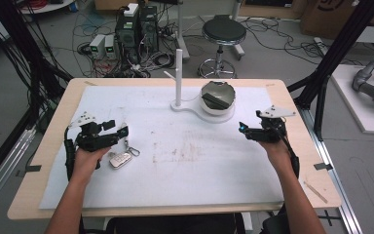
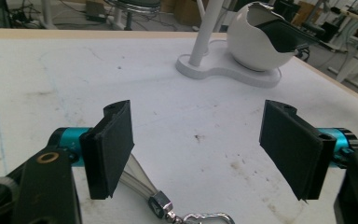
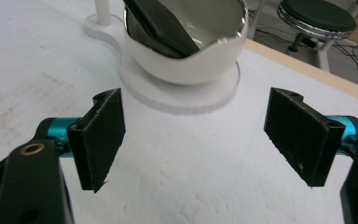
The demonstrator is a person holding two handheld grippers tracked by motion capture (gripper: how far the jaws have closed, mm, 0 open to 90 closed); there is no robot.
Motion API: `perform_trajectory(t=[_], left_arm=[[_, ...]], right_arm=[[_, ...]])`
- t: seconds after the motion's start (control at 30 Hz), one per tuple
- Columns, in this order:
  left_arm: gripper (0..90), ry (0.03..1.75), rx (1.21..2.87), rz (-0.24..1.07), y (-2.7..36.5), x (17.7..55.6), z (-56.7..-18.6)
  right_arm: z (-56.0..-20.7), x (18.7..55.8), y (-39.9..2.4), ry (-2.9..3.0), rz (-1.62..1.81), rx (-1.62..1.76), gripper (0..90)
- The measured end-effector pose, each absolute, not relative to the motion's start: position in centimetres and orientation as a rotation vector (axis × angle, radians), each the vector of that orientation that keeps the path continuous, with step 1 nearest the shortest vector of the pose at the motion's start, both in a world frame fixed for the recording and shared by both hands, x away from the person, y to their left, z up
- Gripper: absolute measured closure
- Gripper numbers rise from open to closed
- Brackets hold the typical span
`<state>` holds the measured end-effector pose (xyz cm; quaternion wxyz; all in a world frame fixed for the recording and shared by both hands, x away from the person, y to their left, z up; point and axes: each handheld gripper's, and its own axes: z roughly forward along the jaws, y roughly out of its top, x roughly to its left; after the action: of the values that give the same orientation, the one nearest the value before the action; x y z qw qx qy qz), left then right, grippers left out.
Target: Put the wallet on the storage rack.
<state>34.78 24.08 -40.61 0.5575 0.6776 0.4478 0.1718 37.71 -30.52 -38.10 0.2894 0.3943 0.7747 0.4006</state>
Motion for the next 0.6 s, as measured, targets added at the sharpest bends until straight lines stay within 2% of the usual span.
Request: perform_trajectory(t=[0.2,0.6], left_arm=[[22.3,1.053,1.595,0.448,24.3,34.4,-41.0],[22.3,1.086,1.571,0.483,24.7,34.1,-41.0]], right_arm=[[-39.6,36.9,-31.3,2.073,1.056,1.061,20.8],[-39.6,36.7,-31.5,2.066,1.050,1.064,20.9]])
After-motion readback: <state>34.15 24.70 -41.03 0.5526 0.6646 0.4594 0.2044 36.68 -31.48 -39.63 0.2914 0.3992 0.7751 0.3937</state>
